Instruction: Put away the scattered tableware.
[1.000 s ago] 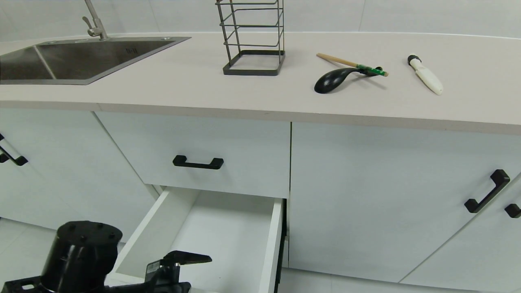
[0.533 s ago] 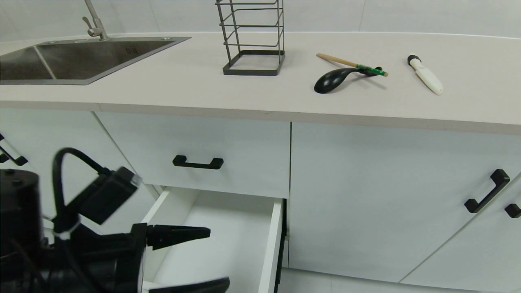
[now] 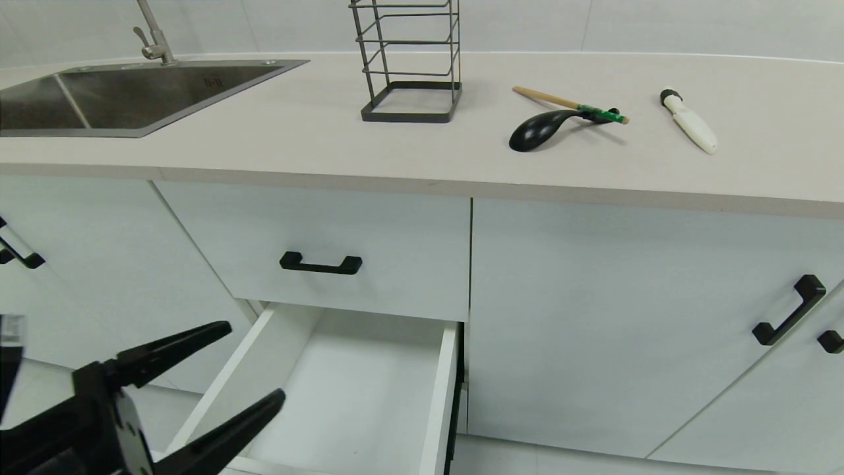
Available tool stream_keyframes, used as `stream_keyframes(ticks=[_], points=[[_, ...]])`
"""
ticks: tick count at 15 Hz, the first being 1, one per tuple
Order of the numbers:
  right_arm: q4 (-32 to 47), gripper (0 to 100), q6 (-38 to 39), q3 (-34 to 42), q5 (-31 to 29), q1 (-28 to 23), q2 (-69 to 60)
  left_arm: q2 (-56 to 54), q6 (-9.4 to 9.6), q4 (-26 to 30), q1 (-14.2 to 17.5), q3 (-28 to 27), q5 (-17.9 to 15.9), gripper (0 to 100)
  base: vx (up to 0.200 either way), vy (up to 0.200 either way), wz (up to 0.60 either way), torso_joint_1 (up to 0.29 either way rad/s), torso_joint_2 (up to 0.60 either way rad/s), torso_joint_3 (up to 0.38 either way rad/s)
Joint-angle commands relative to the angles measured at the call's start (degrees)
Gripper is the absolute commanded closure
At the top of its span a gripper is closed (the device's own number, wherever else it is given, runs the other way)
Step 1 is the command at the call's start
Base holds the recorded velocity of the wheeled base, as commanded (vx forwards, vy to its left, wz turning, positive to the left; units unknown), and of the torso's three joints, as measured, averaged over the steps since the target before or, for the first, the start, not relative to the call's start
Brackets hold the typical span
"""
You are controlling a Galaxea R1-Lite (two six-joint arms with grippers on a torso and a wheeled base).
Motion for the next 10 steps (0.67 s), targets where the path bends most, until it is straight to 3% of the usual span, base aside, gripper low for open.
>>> stream_keyframes(ticks=[1, 3, 4, 8, 10], points=[[0.0, 100, 0.0, 0.0, 0.0, 0.0, 0.1, -14.3, 0.84, -0.1, 6.5, 3.7, 0.6, 0, 0.000, 0.000, 0.00, 0.000, 0.00, 0.000], [0.0, 100, 0.0, 0.0, 0.1, 0.0, 0.1, -22.6, 3.30, 3.3, 9.5, 7.4, 0.6, 0, 0.000, 0.000, 0.00, 0.000, 0.00, 0.000], [0.0, 100, 0.0, 0.0, 0.0, 0.0, 0.1, -28.5, 4.18, 8.8, 10.0, 8.0, 0.7, 0, 0.000, 0.000, 0.00, 0.000, 0.00, 0.000], [0.0, 100, 0.0, 0.0, 0.1, 0.0, 0.1, -53.5, 5.23, 38.1, 11.5, 7.0, 1.9, 0, 0.000, 0.000, 0.00, 0.000, 0.00, 0.000], [0.0, 100, -0.4, 0.0, 0.2, 0.0, 0.1, -52.9, 7.52, 39.0, 11.7, 8.0, 5.1, 0, 0.000, 0.000, 0.00, 0.000, 0.00, 0.000]])
